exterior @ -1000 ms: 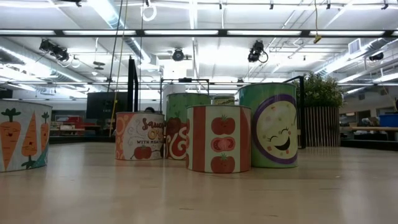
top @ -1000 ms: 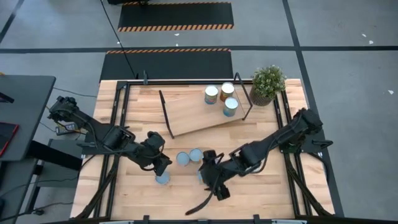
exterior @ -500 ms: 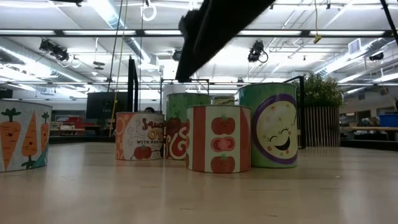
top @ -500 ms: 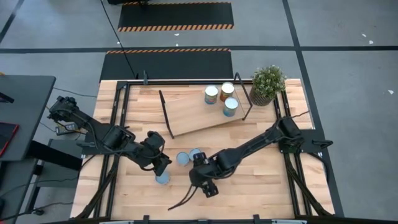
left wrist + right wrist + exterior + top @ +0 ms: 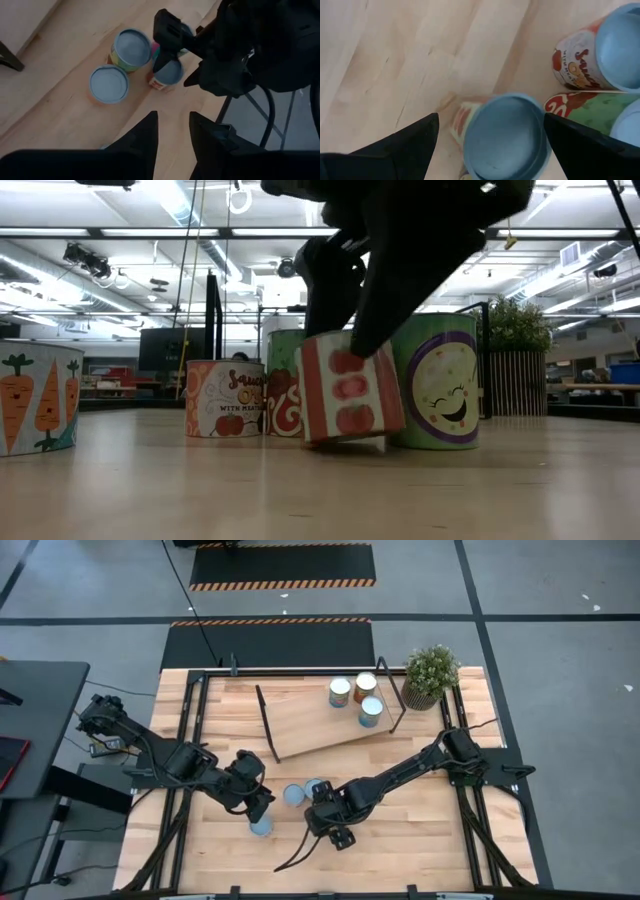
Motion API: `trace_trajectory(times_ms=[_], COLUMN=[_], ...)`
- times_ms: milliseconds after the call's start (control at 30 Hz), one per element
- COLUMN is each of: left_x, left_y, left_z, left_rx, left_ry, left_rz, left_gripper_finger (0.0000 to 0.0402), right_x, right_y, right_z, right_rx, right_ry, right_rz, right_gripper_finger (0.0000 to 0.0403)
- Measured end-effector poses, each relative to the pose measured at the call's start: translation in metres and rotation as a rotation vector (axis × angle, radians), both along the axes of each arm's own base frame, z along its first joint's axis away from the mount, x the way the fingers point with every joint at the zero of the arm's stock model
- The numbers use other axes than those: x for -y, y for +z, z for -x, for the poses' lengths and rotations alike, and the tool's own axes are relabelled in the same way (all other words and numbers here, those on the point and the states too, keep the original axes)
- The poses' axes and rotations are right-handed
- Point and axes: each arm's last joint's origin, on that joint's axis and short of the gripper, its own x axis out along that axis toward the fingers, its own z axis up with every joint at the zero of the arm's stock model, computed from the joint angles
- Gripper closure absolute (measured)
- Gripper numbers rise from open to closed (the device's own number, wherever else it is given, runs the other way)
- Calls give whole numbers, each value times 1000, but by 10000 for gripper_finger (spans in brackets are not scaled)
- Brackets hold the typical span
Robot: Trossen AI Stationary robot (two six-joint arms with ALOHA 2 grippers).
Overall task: Pick and place cans onto a shelf
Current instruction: Put the small canned tomatoes on the shelf
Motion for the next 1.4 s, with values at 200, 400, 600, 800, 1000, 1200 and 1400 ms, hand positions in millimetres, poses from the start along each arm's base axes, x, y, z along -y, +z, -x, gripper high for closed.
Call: trace_trajectory(times_ms=[200,400,600,800,1000,1200,1400], left_x=[0,0,0,0,0,0,1], left_y=[0,0,0,0,0,0,2], left_z=[0,0,0,0,0,0,-1], left_rx=[1,2,2,4,5,5,21], left_ry=[-1,1,2,3,4,11,2], left_rz=[1,3,0,-3,-3,5,28], left_gripper_finger=[285,285,285,285,285,285,285], right_x=[1,-4,-23,-31,-25,-17,-9], right_y=[-1,-4,-4,-4,5,10,8], right_z=[2,13,24,27,19,6,6], right_rx=[-23,-90,-105,-64,-38,39,47], right_ry=[-9,-121,-129,-133,-191,-343,-536], right_rz=[6,37,52,86,57,-23,-34], right_gripper_finger=[35,35,35,35,35,35,34])
